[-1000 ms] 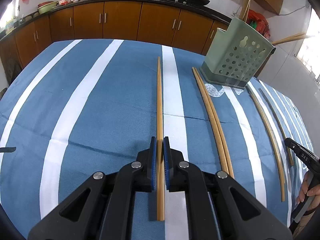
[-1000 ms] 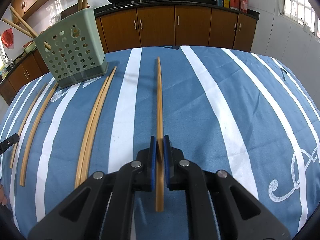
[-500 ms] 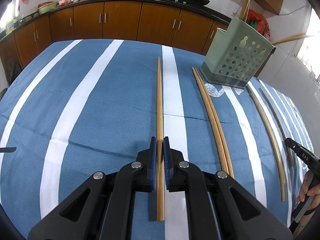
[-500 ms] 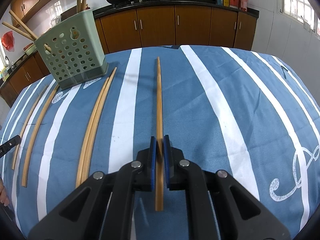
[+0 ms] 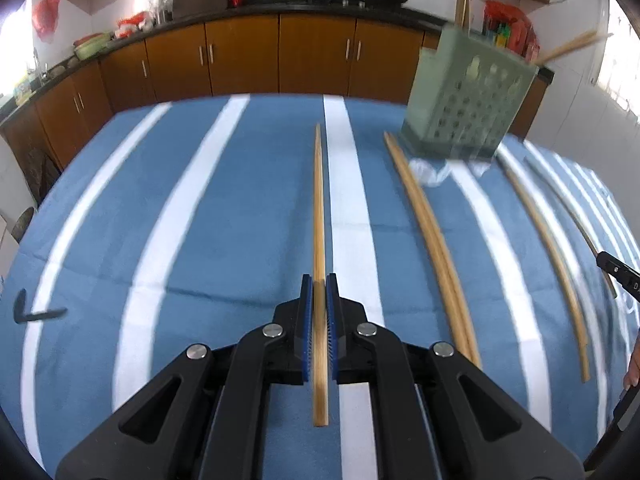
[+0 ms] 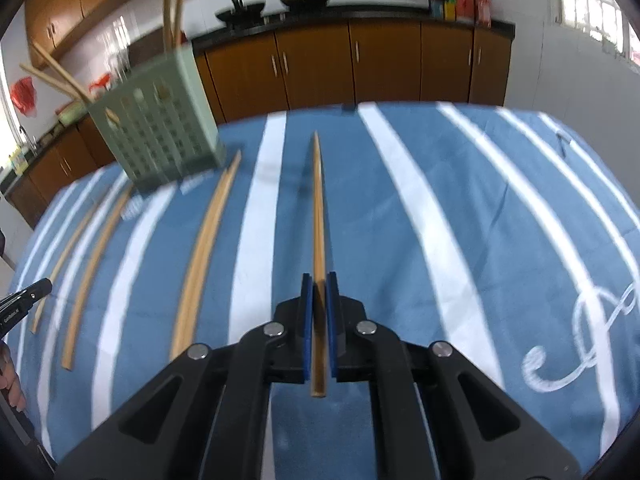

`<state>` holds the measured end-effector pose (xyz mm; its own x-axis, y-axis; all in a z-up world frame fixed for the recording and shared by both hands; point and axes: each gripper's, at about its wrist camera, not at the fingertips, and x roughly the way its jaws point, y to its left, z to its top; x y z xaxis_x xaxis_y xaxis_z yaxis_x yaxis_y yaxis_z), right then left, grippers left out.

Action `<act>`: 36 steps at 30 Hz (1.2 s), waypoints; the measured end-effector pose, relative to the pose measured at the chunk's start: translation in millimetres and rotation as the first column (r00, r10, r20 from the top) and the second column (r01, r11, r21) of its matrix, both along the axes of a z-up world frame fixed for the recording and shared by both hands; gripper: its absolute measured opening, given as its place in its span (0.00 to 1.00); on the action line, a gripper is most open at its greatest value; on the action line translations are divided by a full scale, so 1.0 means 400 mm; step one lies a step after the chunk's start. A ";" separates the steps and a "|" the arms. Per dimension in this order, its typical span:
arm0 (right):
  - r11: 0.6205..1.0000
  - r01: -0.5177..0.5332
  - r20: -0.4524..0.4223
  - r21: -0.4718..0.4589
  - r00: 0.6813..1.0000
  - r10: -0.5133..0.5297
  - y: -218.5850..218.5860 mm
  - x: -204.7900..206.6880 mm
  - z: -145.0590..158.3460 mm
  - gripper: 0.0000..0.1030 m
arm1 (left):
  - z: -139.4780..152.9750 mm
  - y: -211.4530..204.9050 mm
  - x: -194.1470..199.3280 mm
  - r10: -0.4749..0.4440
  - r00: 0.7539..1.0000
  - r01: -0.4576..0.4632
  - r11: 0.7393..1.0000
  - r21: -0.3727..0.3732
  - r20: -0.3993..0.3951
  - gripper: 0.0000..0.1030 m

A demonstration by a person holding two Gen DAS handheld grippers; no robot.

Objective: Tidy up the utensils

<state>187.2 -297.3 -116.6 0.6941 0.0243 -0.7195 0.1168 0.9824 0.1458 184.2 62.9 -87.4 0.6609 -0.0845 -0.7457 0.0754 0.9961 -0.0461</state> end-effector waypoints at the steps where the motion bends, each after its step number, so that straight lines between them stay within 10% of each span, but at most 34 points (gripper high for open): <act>1: 1.000 0.002 0.027 0.000 1.000 -0.002 -0.004 -0.006 0.022 0.07 | 0.022 0.004 -0.003 0.002 1.000 -0.002 1.000 -0.003 0.025 0.07; 9: 0.999 0.035 0.224 -0.002 0.974 -0.034 -0.030 -0.034 0.188 0.07 | 0.210 0.021 -0.021 0.037 0.973 -0.025 0.998 -0.056 0.229 0.07; 21: 0.999 0.041 0.363 -0.004 0.931 -0.037 -0.036 -0.033 0.323 0.07 | 0.331 0.030 0.002 0.048 0.945 -0.012 0.994 -0.111 0.324 0.07; 36: 0.976 -0.196 0.572 0.097 0.813 0.106 0.022 -0.069 0.629 0.07 | 0.514 -0.081 -0.025 -0.095 0.887 0.185 0.970 -0.157 0.453 0.07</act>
